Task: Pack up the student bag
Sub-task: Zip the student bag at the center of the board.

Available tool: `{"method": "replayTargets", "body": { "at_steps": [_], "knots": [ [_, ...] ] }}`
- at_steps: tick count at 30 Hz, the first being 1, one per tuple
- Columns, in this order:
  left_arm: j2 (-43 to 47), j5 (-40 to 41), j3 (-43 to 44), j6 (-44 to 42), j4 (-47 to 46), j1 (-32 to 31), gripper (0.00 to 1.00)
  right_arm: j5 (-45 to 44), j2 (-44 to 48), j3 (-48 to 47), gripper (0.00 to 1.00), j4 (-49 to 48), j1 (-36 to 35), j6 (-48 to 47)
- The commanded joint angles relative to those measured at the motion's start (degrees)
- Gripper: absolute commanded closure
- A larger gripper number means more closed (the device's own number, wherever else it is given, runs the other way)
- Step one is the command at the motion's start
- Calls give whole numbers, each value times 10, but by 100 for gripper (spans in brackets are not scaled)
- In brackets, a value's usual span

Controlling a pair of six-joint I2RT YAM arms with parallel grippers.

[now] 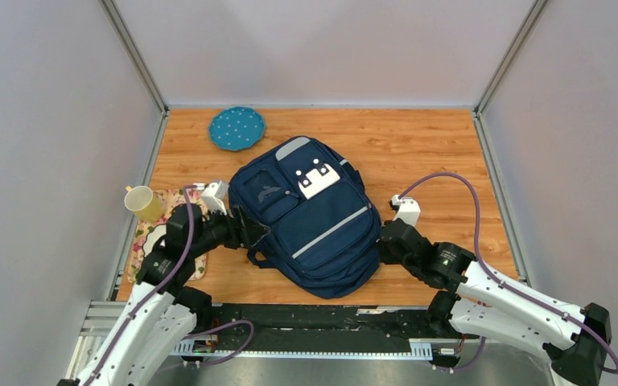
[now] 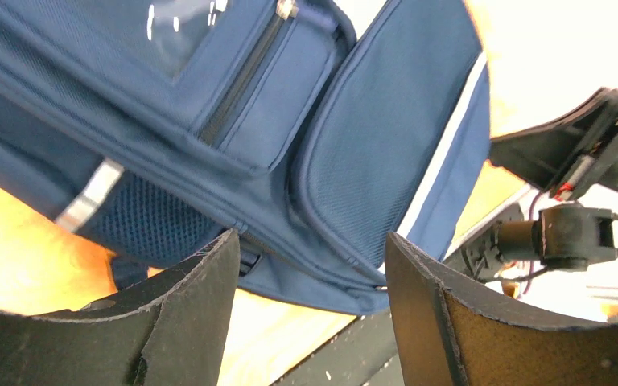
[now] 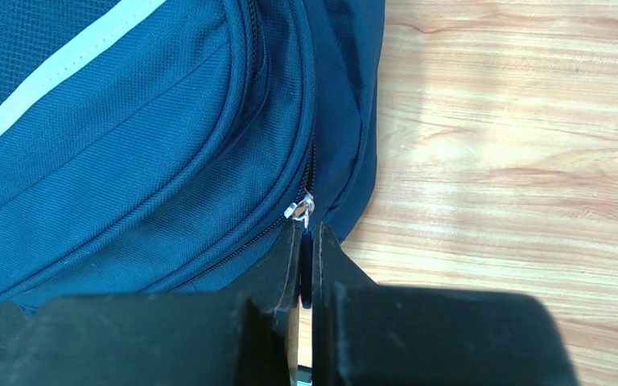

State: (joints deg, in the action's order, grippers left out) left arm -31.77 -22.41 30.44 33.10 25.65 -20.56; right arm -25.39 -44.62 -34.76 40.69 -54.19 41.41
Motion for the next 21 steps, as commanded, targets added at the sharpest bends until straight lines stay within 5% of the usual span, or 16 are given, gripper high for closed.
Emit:
{"method": "replayTargets", "body": {
  "at_steps": [1,4,7,8,12,21],
  "knots": [
    [25,43,59,-30,5,-4,27,-19,8,-7,100,5,4,-19],
    [0,40,90,-56,-5,-37,26,-18,8,-5,100,3,4,-20],
    [-43,113,110,-89,-20,-153,26,-15,3,-3,100,-3,4,-19],
    [-73,184,124,-115,-21,-238,26,-15,3,-5,100,-2,4,-19],
    [-177,351,176,-188,-41,-421,26,-13,0,-7,100,-3,4,-15],
    [-377,445,238,-318,-183,-556,25,-5,16,-9,100,1,4,-9]
  ]
}}
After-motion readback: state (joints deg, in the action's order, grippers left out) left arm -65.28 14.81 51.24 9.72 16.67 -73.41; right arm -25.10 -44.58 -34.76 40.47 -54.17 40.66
